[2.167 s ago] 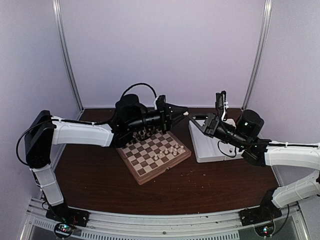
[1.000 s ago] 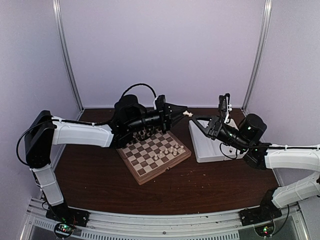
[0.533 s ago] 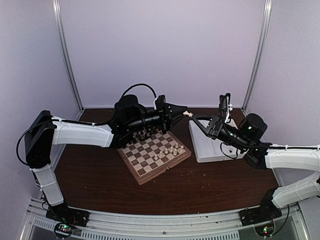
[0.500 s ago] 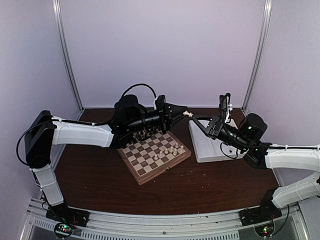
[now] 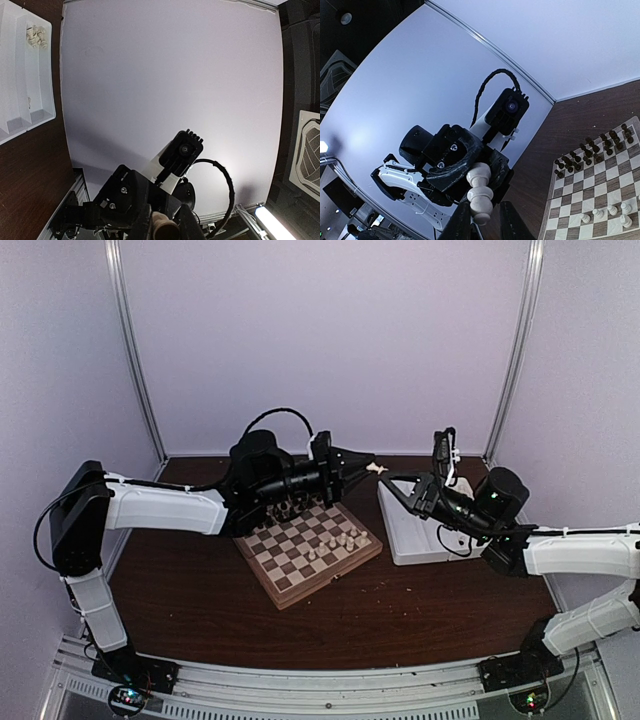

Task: Set up the chess pieces on the board
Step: Place the chess piece on the chessboard.

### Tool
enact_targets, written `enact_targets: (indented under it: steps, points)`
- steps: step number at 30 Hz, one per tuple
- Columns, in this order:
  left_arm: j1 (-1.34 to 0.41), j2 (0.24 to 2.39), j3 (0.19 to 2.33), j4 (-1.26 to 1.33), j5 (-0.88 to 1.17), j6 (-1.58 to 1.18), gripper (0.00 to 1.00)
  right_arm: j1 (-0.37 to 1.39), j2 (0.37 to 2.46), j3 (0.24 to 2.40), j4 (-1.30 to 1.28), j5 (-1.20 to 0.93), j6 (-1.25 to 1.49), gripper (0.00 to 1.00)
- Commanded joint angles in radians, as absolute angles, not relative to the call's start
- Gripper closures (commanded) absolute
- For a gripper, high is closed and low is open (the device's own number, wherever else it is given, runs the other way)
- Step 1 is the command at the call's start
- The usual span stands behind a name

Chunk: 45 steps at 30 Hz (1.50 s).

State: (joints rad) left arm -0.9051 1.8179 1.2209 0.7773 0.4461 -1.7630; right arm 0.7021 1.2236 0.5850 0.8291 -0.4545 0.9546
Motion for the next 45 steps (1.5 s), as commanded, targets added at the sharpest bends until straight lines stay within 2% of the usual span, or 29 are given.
enact_targets:
  steps: [1, 3, 7, 12, 14, 17, 20, 23, 31, 38, 45]
  points:
    - [-0.91, 1.83, 1.221, 0.836, 0.458, -1.766, 0.89, 0.69, 1.224, 0.607, 0.888, -0.474, 0.971, 0.79]
    - [-0.909, 1.829, 1.221, 0.835, 0.457, -1.766, 0.89, 0.689, 1.217, 0.603, 0.893, -0.474, 0.971, 0.81]
    - [-0.91, 1.829, 1.22, 0.833, 0.457, -1.764, 0.89, 0.685, 1.21, 0.603, 0.89, -0.475, 0.97, 0.94]
    - [-0.91, 1.83, 1.215, 0.837, 0.458, -1.75, 0.85, 0.683, 1.197, 0.602, 0.865, -0.48, 0.958, 0.97]
    - [-0.91, 1.827, 1.207, 0.833, 0.456, -1.733, 0.78, 0.681, 1.184, 0.604, 0.831, -0.481, 0.937, 0.98]
    - [-0.909, 1.807, 1.183, 0.808, 0.451, -1.688, 0.62, 0.68, 1.146, 0.616, 0.704, -0.476, 0.881, 0.99]
    - [-0.902, 1.759, 1.14, 0.72, 0.427, -1.603, 0.51, 0.681, 1.093, 0.641, 0.521, -0.458, 0.793, 0.99]
    - [-0.888, 1.692, 1.085, 0.621, 0.391, -1.515, 0.47, 0.682, 1.043, 0.697, 0.276, -0.432, 0.673, 0.99]
    - [-0.814, 1.464, 1.027, 0.173, 0.256, -1.147, 0.44, 0.684, 1.023, 0.864, -0.266, -0.319, 0.394, 0.99]
    - [-0.79, 1.287, 1.059, -0.183, -0.017, -0.779, 0.39, 0.697, 1.159, 0.962, -0.452, -0.355, 0.332, 0.99]
    - [-0.79, 1.179, 1.032, -0.296, -0.217, -0.554, 0.33, 0.729, 1.331, 1.086, -0.545, -0.331, 0.324, 1.0]
